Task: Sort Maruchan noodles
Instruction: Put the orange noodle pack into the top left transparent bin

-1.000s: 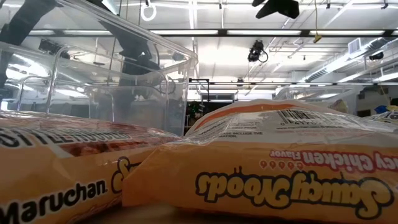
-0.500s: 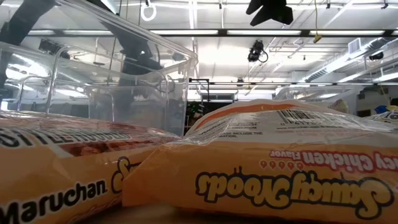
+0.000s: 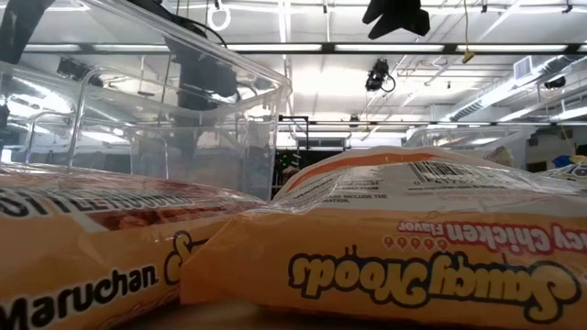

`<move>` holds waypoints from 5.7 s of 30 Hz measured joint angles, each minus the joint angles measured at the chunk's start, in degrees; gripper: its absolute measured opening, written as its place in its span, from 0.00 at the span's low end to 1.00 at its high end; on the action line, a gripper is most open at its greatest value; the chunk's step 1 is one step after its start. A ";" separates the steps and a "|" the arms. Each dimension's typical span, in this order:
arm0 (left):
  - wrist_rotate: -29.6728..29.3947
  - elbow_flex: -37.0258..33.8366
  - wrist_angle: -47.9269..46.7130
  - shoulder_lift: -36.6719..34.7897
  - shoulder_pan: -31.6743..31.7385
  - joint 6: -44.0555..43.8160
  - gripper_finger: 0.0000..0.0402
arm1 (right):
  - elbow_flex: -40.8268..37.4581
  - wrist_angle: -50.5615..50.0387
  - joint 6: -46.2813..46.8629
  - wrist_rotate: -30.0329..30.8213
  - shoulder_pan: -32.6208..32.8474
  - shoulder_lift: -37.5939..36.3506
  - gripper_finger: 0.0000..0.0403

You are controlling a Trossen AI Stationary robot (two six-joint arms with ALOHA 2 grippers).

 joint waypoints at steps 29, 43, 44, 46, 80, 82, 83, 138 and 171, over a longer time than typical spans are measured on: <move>8.37 -0.03 -7.04 -30.80 -2.17 -15.40 0.53 | 5.48 -1.77 -12.52 21.29 -21.44 33.50 0.39; 8.22 -0.05 -9.82 -32.83 -11.21 -19.78 0.53 | 5.88 0.86 -16.21 17.60 -29.21 43.63 0.39; 8.19 -0.05 -9.80 -32.80 -11.71 -19.79 0.53 | 5.88 0.68 -16.97 16.92 -28.97 43.63 0.39; 7.94 -0.05 -9.81 -32.78 -12.52 -20.00 0.53 | 5.84 0.51 -18.92 15.24 -28.00 43.29 0.39; 7.08 -0.09 -12.63 -33.48 -15.17 -16.62 0.53 | -2.45 -12.84 -49.07 15.73 -7.10 40.35 0.36; 7.08 -0.08 -13.06 -33.76 -15.17 -16.43 0.53 | -2.43 -12.28 -48.73 19.61 -8.38 41.85 0.36; 7.08 -0.10 -13.17 -33.86 -15.17 -16.13 0.53 | -2.46 -11.51 -48.52 21.00 -9.00 42.38 0.36; 11.67 -0.07 -14.17 -34.62 -16.48 -6.28 0.53 | -22.24 52.99 -66.00 4.02 -8.58 34.48 0.41; 12.90 -10.57 33.75 -36.86 -36.86 -57.95 0.53 | -16.33 58.88 -33.73 26.14 -9.92 7.53 0.00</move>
